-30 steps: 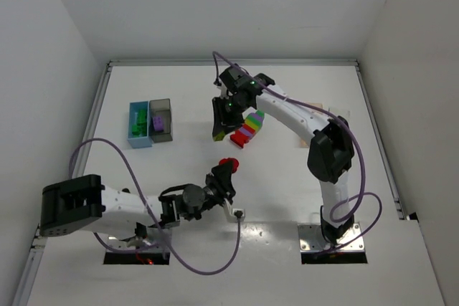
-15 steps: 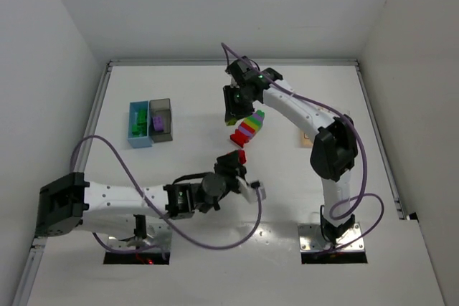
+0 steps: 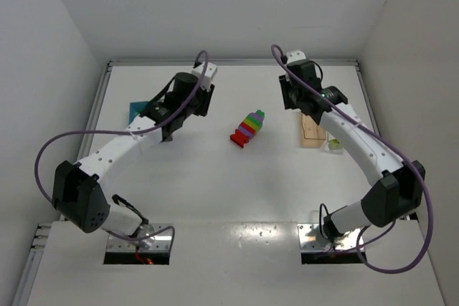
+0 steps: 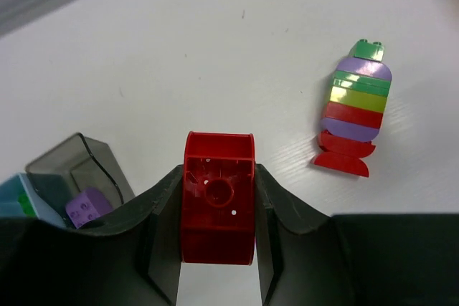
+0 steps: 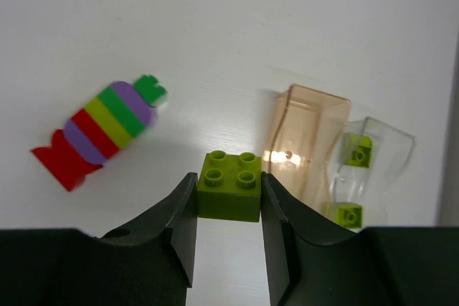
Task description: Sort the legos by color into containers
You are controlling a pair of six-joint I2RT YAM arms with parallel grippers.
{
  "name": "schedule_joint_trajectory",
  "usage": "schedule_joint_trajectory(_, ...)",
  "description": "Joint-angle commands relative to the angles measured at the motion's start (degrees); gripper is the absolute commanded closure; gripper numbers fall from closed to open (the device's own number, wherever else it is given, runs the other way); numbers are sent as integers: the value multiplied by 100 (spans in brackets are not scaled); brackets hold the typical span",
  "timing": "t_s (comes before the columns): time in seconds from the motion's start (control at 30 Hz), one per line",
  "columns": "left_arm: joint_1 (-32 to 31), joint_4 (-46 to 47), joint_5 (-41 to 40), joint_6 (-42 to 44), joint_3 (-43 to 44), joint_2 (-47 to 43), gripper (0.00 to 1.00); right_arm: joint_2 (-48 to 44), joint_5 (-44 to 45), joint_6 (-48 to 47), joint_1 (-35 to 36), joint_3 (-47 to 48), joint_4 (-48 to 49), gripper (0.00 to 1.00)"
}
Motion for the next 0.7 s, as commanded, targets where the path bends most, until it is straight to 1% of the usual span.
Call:
schedule_joint_trajectory(0.0, 456, -530, 1136, -769, 395, 76, 92, -280, 303, -631, -349, -444, 298, 100)
schedule_joint_trajectory(0.07, 528, -530, 1286, -769, 456, 76, 92, -412, 163, -694, -560, -682, 359, 100)
schedule_joint_trajectory(0.1, 667, -530, 1382, -700, 457, 76, 92, -483, 92, -833, -796, -682, 359, 100)
schedule_joint_trajectory(0.17, 730, -530, 1435, -629, 510, 129, 92, -483, -128, -948, -1026, -744, 359, 100)
schedule_joint_trajectory(0.2, 782, -530, 1505, -577, 579, 129, 92, -483, -233, -1036, -1262, -805, 359, 100)
schedule_joint_trajectory(0.27, 871, -530, 1681, -445, 632, 129, 90, -483, -585, -1142, -1510, -884, 482, 100)
schedule_joint_trajectory(0.3, 958, -530, 1752, -392, 728, 181, 90, -483, -829, -1194, -1746, -954, 543, 100)
schedule_joint_trajectory(0.33, 1046, -530, 1752, -391, 729, 182, 90, -327, -954, -1265, -1861, -955, 544, 100)
schedule_joint_trajectory(0.4, 1116, -591, 2007, -391, 799, 252, 90, -115, -1322, -1326, -2212, -955, 483, 100)
schedule_joint_trajectory(0.43, 1117, -591, 2007, -452, 800, 304, 90, -10, -1646, -1327, -2292, -894, 404, 100)
schedule_joint_trajectory(0.53, 1117, -591, 2104, -514, 800, 384, 90, 351, -2026, -1432, -2503, -841, 350, 100)
schedule_joint_trajectory(0.57, 1117, -591, 2165, -515, 800, 384, 90, 430, -2027, -1432, -2504, -841, 350, 100)
schedule_joint_trajectory(0.67, 1117, -591, 2375, -567, 852, 542, 89, 729, -2027, -1485, -2793, -893, 534, 100)
